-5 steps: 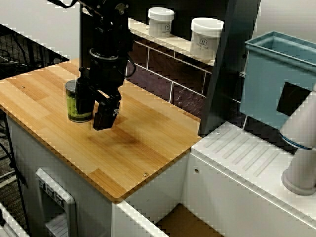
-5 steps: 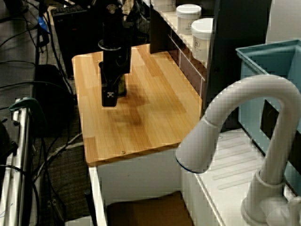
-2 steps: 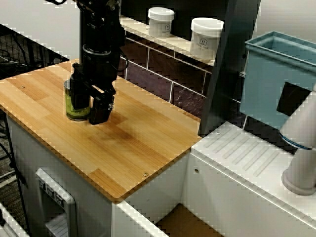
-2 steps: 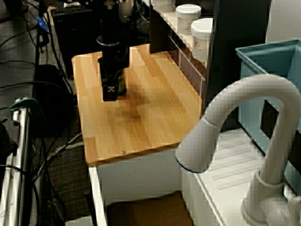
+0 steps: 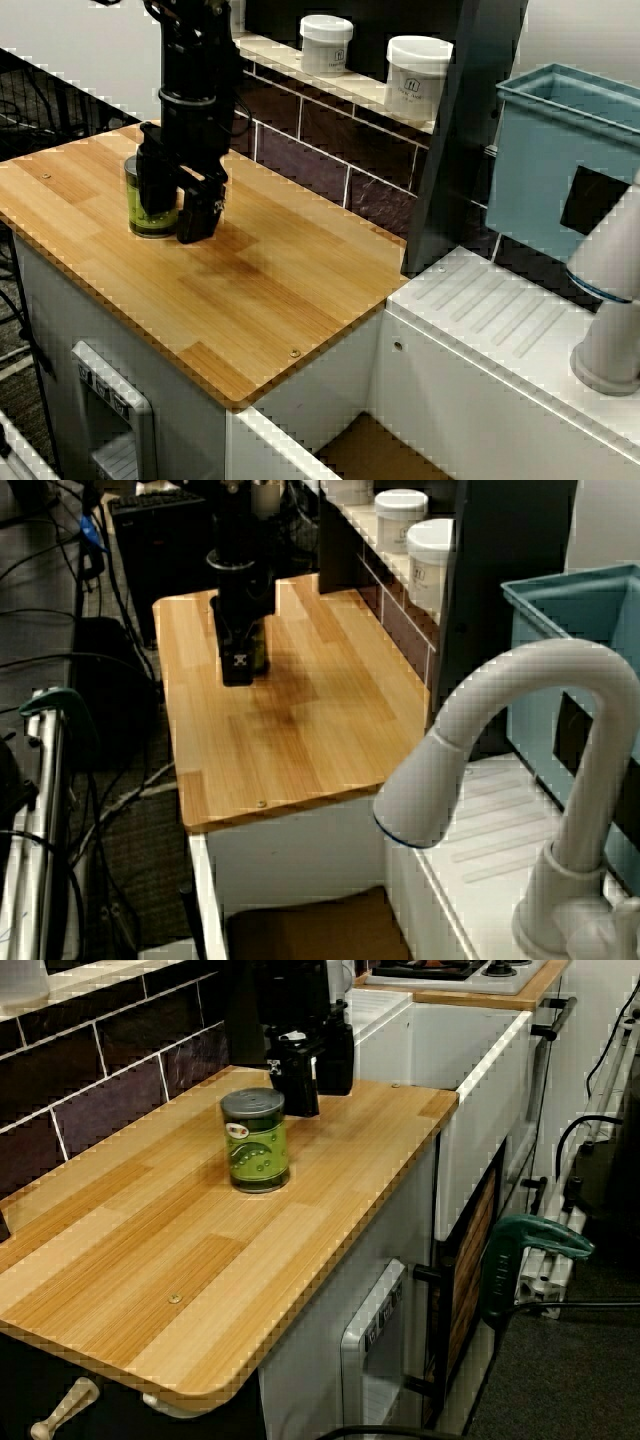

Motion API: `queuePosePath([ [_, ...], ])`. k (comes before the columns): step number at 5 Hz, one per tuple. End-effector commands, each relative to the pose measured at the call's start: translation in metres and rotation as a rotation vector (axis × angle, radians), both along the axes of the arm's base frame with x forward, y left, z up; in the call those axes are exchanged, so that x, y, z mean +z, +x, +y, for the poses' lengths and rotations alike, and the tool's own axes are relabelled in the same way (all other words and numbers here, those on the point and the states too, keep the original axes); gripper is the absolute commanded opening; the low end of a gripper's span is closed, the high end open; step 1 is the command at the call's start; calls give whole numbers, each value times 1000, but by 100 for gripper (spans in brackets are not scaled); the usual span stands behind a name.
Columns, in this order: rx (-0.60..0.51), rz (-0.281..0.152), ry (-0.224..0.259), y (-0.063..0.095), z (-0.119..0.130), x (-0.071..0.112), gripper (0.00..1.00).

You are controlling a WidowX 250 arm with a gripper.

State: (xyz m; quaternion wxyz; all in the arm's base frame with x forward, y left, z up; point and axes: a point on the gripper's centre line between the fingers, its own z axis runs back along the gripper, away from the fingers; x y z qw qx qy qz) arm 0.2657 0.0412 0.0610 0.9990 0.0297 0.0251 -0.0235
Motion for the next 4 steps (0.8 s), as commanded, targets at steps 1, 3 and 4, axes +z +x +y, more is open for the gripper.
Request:
queuePosePath([
  [1,-3,-34,5,7,2,13,100],
  [3,-47,-26,17,6,-20,12,100],
  [4,-39,-38,15,12,-21,16,100],
])
